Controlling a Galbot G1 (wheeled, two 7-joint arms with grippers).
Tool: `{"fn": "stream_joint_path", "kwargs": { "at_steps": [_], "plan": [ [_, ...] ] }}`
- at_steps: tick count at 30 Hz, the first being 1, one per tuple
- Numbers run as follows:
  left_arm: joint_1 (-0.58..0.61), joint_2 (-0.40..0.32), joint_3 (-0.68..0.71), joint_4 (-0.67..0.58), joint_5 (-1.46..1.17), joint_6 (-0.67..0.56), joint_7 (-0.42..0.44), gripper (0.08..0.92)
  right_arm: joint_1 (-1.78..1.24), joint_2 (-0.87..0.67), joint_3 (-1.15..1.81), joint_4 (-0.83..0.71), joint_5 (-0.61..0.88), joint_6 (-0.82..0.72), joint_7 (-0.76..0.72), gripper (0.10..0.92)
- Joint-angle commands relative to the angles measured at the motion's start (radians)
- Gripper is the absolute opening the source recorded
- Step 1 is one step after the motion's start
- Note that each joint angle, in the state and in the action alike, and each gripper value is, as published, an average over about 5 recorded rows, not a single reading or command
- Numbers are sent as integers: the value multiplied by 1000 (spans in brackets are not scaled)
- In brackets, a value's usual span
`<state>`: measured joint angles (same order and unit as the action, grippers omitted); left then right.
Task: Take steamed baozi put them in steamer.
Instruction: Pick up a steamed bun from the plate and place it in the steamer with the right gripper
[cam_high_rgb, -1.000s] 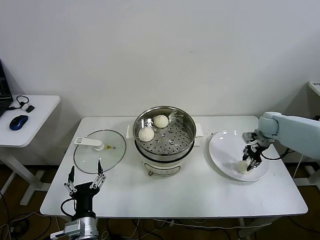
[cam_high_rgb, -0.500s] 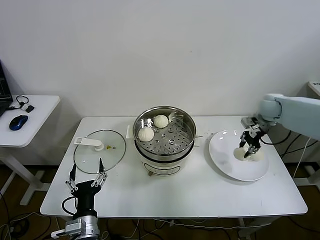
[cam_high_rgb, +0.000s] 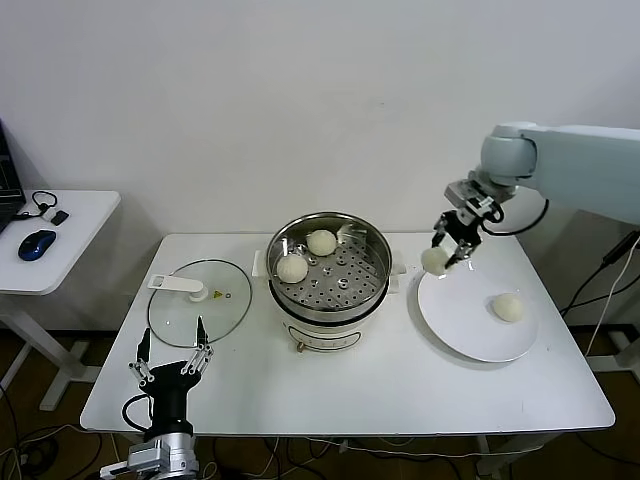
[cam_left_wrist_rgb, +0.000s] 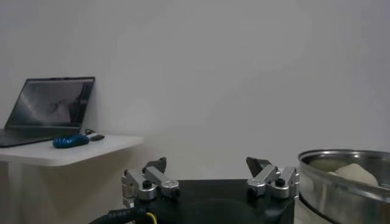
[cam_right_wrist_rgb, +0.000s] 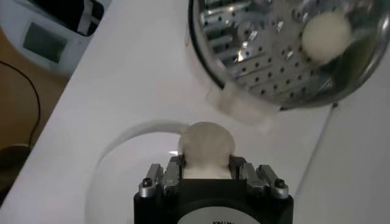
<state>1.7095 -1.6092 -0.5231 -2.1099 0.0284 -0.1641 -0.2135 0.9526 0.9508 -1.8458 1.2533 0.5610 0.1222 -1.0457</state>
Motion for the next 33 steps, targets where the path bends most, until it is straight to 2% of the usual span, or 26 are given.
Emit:
{"fn": "stream_joint_path", "kwargs": {
  "at_steps": [1, 15, 33],
  "plan": [
    [3, -49, -4, -4, 1, 0, -1, 823, 54, 159, 71, 30, 5, 121, 23, 518],
    [2, -49, -9, 2, 2, -3, -3, 823, -8, 270, 90, 45, -208, 479, 123, 526],
    [-4, -49, -15, 8, -8, -5, -3, 823, -139, 386, 82, -83, -293, 499, 138, 574]
  ]
}}
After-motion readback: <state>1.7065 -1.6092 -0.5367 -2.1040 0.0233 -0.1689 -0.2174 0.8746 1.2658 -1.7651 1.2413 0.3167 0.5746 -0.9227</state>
